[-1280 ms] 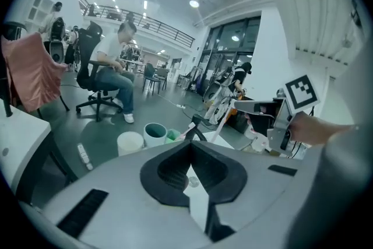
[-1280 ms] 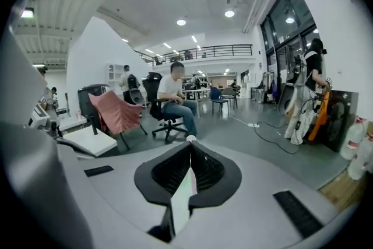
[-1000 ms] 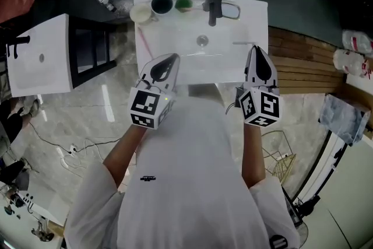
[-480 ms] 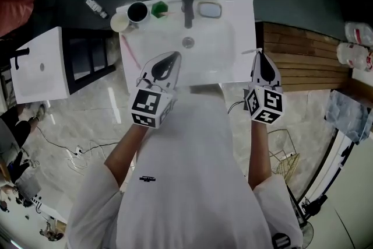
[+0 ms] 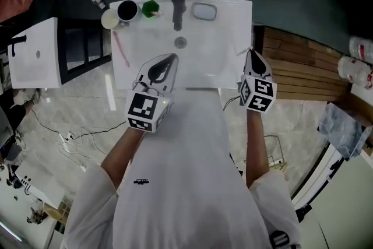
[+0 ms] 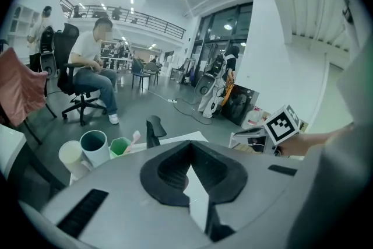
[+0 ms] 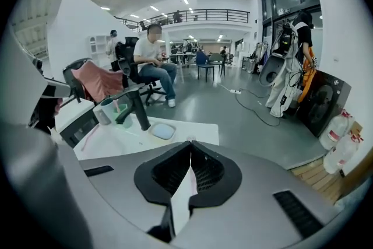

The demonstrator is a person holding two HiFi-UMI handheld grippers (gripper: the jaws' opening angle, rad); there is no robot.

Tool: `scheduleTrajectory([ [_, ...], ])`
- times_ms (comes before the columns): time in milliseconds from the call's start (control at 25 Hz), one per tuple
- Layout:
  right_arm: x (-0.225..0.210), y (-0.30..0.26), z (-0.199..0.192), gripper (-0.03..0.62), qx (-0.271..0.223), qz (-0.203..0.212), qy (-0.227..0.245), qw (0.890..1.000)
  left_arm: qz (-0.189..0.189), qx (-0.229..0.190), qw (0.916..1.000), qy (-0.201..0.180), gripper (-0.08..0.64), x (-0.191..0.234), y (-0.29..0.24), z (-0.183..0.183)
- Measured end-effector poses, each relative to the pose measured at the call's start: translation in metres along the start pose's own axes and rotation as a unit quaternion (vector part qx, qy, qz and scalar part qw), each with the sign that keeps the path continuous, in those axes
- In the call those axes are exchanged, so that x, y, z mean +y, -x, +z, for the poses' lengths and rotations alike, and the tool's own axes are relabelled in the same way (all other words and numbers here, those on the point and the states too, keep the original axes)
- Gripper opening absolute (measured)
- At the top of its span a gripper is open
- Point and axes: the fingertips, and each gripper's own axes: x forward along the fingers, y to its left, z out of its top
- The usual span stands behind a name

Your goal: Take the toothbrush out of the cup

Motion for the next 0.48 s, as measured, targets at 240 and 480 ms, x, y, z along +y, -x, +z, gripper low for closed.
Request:
scheduleTrajectory([
  [240,-0.005,-0.031,0.005,0.002,0.014,0.02,0.004,1.0,0.019,0.006,0.9996,0.02,0.003,-0.002,-0.016,-0.001],
  [480,-0.017,-0.064,0.001,0.0,0.041,0.032,-0.015,0.999,0.032,0.008,0.999,0.029,0.003,-0.002,-0.038,0.004],
])
